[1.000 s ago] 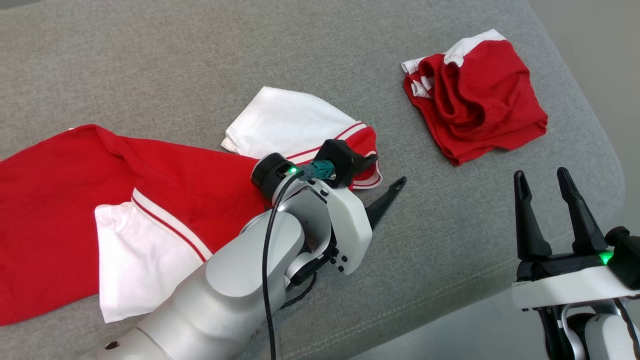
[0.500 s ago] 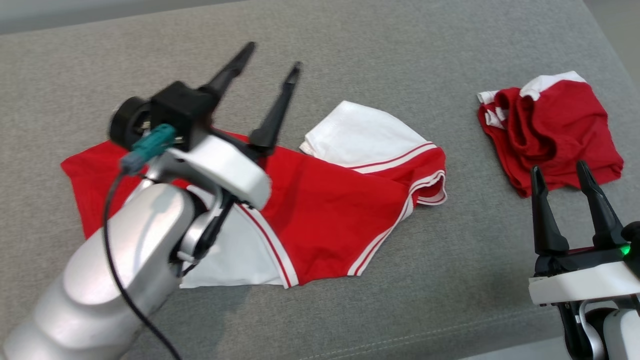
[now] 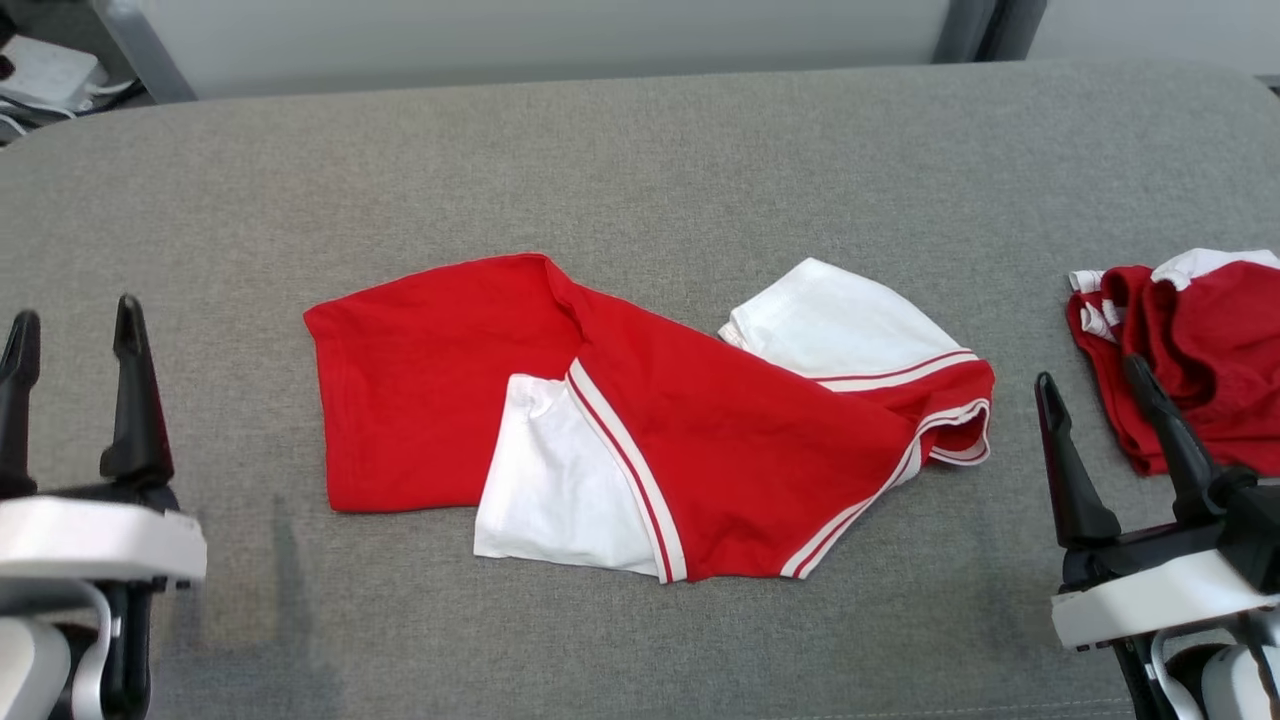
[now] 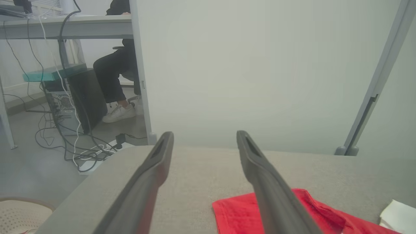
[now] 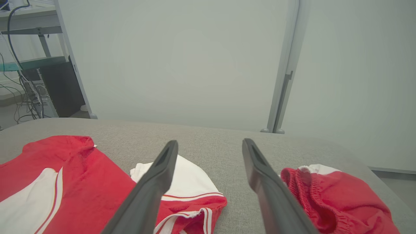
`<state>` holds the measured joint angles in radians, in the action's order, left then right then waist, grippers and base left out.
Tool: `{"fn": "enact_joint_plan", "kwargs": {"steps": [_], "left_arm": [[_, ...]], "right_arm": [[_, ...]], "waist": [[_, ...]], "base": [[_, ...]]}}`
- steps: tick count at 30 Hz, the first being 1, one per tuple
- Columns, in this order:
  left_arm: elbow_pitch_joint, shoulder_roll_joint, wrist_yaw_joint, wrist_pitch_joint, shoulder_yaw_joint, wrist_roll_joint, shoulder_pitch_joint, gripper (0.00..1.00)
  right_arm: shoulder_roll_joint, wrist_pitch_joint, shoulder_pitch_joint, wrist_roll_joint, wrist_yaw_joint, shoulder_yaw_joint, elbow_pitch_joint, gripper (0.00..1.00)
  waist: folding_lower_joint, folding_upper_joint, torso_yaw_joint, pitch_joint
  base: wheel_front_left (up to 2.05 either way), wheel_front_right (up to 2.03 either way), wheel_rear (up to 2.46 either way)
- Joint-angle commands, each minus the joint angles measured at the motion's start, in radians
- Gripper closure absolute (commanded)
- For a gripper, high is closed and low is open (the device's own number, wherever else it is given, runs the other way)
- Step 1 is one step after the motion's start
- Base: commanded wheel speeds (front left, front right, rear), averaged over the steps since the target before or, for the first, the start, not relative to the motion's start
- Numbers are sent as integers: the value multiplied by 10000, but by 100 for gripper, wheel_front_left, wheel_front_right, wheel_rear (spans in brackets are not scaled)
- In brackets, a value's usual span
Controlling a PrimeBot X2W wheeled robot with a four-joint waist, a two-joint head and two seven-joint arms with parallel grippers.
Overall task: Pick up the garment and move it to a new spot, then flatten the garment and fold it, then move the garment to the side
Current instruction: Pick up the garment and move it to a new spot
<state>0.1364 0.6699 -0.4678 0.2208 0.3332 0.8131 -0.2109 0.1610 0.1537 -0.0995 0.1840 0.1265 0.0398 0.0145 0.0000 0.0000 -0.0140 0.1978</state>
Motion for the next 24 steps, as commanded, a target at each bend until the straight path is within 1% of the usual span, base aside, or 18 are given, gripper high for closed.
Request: {"fn": "enact_joint_plan", "kwargs": {"steps": [1, 3, 5, 9, 12, 18, 24], "left_arm": [[376, 455, -115, 183, -701, 63, 312, 0], [489, 441, -144, 273, -913, 54, 972, 0], [543, 402, -140, 306, -985, 28, 1245, 0], [728, 120, -67, 375, -1203, -96, 2096, 0], [753, 18, -11, 392, -1338, -232, 2567, 0], [785, -129, 49, 402, -1516, -395, 3073, 0], [858, -176, 52, 405, -1623, -461, 3217, 0]], "right_arm": [[163, -42, 85, -54, 42, 266, 185, 0], [140, -31, 198, -66, 42, 360, 142, 0], [102, -30, 260, -58, 42, 405, 126, 0], [-95, -33, 533, -128, 42, 500, 70, 0], [-223, -35, 760, -192, 42, 517, 93, 0], [-452, -91, 1240, -313, 42, 464, 321, 0], [-607, -212, 1474, -389, 42, 646, 533, 0]], "waist": [[0, 0, 151, -275], [0, 0, 210, -405], [0, 0, 252, -462], [0, 0, 353, -727], [0, 0, 387, -892], [0, 0, 316, -1156], [0, 0, 191, -1279]], "base": [[0, 0, 0], [0, 0, 0], [0, 0, 0], [0, 0, 0], [0, 0, 0], [0, 0, 0], [0, 0, 0]]}}
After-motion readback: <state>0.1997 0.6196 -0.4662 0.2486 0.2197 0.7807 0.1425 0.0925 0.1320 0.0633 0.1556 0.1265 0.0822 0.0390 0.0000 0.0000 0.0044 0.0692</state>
